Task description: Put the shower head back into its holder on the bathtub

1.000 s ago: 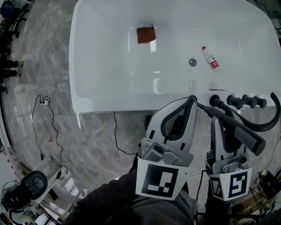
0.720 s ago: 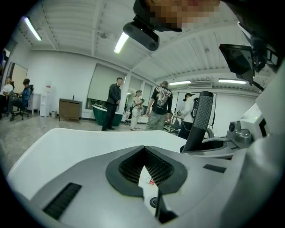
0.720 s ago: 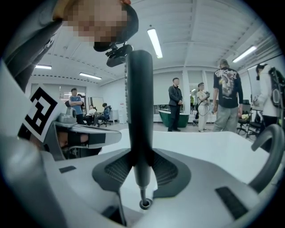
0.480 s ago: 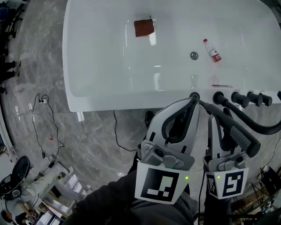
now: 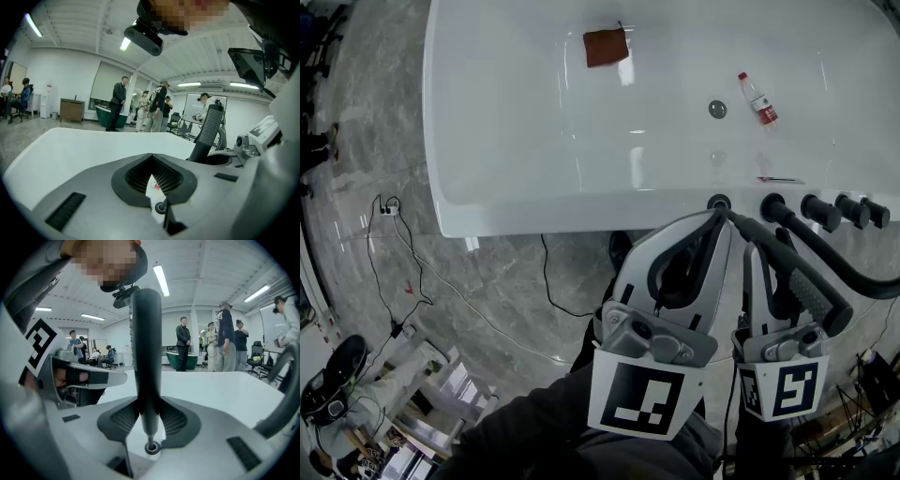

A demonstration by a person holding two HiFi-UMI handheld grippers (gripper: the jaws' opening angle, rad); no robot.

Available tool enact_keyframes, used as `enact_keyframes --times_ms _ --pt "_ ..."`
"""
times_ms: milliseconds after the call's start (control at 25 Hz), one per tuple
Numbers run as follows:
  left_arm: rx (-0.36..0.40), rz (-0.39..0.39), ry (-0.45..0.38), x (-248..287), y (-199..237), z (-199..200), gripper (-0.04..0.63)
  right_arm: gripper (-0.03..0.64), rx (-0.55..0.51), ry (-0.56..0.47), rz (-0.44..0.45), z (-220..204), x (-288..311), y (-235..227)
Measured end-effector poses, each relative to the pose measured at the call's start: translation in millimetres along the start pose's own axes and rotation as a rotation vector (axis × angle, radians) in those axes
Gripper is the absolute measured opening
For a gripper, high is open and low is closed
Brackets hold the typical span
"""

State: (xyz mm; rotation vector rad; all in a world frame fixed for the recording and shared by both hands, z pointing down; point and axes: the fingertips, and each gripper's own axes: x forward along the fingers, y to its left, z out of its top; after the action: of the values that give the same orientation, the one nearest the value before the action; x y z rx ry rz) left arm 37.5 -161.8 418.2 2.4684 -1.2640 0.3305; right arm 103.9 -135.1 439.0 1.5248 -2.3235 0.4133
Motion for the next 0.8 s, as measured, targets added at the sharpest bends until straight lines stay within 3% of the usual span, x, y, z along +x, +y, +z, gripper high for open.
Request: enact_keyframes --times_ms 800 --pt "-0.02 -0.013 0.062 16.1 8.0 -37.0 0.003 0.14 0.02 0.051 0.008 -41.9 28.7 -2.4"
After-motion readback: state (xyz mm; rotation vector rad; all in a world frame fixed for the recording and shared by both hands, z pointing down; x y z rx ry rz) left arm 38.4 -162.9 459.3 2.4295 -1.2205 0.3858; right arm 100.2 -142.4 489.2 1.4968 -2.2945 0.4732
